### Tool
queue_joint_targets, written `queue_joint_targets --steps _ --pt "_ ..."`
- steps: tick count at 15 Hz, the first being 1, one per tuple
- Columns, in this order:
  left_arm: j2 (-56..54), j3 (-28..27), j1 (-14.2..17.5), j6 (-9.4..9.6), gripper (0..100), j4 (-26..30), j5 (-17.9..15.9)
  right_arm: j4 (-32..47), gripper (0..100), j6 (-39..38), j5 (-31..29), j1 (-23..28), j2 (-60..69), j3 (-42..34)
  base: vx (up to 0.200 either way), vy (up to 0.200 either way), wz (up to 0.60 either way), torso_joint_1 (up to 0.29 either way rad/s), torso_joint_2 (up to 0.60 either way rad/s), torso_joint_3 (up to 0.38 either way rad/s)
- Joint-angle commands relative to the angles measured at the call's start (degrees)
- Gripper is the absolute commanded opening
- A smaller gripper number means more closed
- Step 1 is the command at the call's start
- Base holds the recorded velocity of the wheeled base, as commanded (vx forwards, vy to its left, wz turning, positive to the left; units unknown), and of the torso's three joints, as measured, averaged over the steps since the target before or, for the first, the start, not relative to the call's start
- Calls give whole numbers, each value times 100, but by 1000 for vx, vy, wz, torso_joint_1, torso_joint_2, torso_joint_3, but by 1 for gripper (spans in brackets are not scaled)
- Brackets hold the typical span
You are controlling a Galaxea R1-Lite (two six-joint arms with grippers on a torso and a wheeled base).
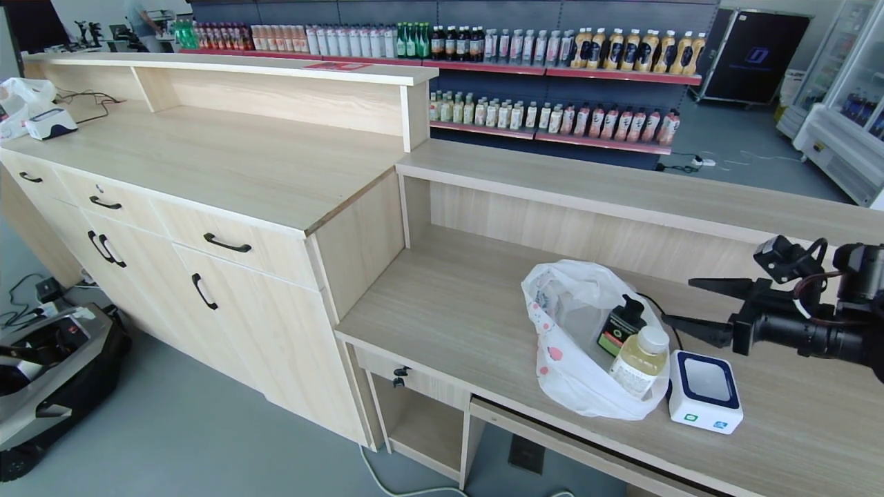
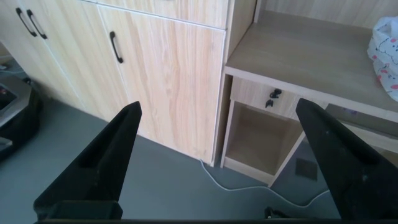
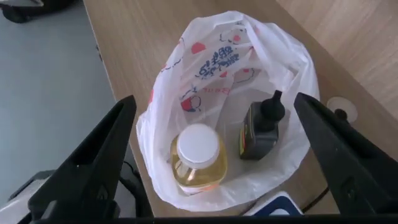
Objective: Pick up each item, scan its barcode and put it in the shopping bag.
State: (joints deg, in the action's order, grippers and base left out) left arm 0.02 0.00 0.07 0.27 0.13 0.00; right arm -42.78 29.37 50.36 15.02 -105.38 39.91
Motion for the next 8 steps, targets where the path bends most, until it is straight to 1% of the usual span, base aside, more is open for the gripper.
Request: queue_joint_targets --steps 1,2,3,4,7,8 --pt "-2 0 1 0 100 -5 0 217 100 263 -641 212 922 -106 0 0 0 0 0 0" --pt "-2 0 1 0 100 4 0 217 100 263 -1019 203 1028 -106 0 0 -600 7 -2 2" --pt "-2 0 1 0 100 4 0 191 100 43 -1441 177 1344 -98 0 0 -600 2 2 -7" --pt "-2 0 1 0 100 -5 0 164 100 -168 -1494 177 1529 -98 0 0 -600 2 2 7" --pt "-2 0 1 0 100 -5 0 217 100 -775 -2267 159 2065 -203 0 0 -600 2 2 4" --pt "-2 0 1 0 100 4 0 200 100 -862 -2478 168 2223 -326 0 0 -600 -7 -2 7"
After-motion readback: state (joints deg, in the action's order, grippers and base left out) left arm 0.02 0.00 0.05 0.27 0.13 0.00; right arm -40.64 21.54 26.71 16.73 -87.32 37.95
